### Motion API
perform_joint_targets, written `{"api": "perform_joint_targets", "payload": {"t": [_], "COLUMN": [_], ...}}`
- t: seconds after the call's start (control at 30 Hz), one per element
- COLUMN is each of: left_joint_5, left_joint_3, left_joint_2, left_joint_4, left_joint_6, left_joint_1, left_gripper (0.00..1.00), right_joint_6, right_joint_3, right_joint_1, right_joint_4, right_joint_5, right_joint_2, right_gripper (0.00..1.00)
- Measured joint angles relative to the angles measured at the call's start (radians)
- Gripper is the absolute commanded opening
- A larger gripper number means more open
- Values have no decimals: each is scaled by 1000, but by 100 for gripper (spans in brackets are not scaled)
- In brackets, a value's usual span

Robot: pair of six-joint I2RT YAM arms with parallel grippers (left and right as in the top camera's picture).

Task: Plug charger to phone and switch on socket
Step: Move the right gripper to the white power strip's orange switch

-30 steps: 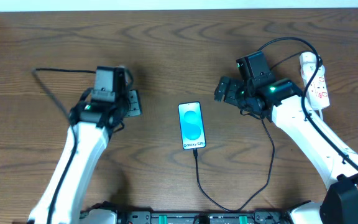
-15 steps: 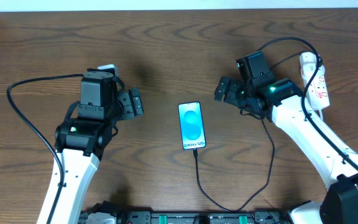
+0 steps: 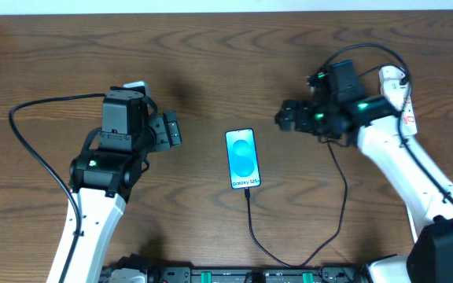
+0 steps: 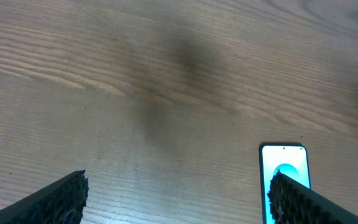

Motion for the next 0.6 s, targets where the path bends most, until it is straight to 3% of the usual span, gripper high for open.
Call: {"api": "perform_joint_targets", "payload": {"t": [0.23, 0.6], "left_joint_5": [-7, -7], "left_joint_3": [0, 0], "left_joint_2": [0, 0], "left_joint_4": [-1, -1], "left_joint_6": [0, 0], "left_joint_1": [0, 0], "left_gripper": [93, 93], "right_joint_6": [-208, -484], "right_joint_3": [2, 140], "right_joint_1": [-268, -567], "right_joint_4": [-115, -319], "right_joint_5": [-223, -250], "right_joint_2": [0, 8], "right_gripper": [99, 99]}}
